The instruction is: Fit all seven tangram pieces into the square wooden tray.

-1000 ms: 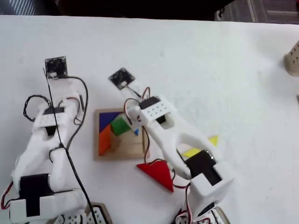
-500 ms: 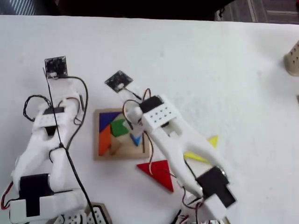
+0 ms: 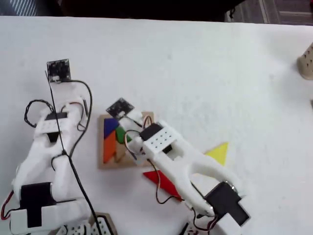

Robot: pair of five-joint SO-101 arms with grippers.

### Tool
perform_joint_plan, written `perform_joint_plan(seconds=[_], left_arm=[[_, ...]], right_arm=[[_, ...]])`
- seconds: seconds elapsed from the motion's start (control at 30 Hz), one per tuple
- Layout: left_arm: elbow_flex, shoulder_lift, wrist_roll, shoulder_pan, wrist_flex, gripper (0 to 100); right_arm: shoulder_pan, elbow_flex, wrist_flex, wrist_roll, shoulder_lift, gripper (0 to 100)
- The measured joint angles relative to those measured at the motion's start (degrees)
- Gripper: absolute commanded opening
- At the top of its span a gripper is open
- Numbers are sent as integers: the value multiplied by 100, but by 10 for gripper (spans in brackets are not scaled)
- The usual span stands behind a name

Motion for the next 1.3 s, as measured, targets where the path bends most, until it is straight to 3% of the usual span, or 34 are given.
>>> perform_joint_plan(seconds=[0.23,0.57,0.8,1.03,1.3], left_arm=[[0,0,0,0,0,23],[0,0,0,0,0,23],[0,0,0,0,0,23],[0,0,0,0,0,23],[0,0,0,0,0,23]], right_arm=[[53,176,-62,0,0,18],[818,211,-70,-18,-97,18],[756,211,9,-35,-440,18],[114,624,-70,-299,-475,18],[589,519,-334,-352,-176,18]])
